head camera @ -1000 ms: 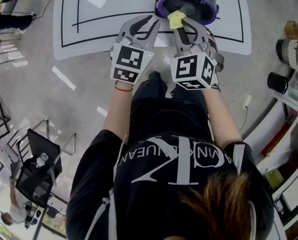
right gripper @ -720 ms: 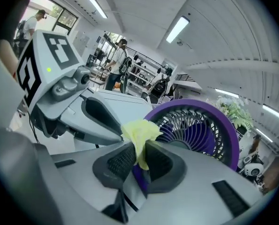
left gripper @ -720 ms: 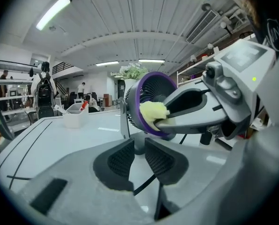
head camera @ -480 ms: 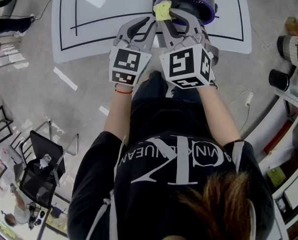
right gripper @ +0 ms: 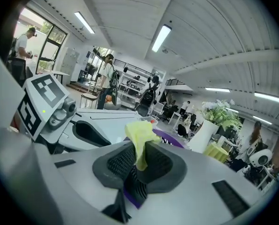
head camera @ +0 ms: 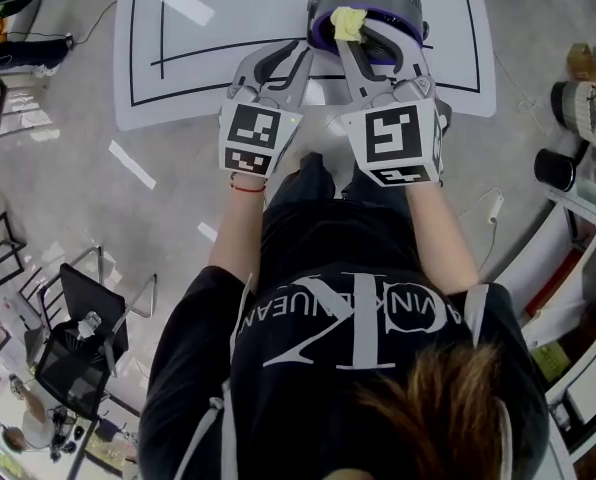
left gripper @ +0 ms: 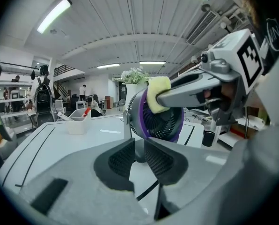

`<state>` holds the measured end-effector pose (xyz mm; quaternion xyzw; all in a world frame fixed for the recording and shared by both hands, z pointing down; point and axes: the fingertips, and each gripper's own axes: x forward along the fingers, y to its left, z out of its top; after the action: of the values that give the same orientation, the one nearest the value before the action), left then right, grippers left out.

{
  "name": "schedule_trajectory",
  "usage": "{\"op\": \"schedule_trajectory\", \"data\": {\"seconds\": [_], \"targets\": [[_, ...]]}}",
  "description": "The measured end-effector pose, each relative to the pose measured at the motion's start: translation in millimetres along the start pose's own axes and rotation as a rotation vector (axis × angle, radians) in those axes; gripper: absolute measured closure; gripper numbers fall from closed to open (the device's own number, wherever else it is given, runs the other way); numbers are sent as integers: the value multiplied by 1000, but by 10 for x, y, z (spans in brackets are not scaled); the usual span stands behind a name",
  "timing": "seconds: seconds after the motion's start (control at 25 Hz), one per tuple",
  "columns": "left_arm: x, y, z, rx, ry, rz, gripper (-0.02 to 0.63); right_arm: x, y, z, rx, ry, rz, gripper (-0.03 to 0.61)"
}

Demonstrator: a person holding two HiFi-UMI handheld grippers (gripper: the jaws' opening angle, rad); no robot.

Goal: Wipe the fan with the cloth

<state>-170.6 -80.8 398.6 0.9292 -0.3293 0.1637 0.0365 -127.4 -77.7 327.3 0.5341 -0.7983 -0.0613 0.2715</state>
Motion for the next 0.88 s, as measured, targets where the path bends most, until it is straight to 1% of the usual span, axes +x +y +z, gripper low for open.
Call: {"op": "schedule_trajectory", "data": {"seconds": [0.16,0.24,0.52,0.72,0.88], "targets": [[-43,11,73,4,-6,13,545,-114,-126,10,90,-24,-15,517],[-58,8,98,4,-7,18,545,-173,-192,-6,110,-30,-28,517],[-81,9,139,1,-6,25,546,-301,-323,-104,137,-19,-64,517],[-86,42,182,11,-14,21,546,-319,-373,-279,144,28,-105,517],[-105,17,277,16,-25,18,546,-381,-417,-433,150,67,-120,518]]}}
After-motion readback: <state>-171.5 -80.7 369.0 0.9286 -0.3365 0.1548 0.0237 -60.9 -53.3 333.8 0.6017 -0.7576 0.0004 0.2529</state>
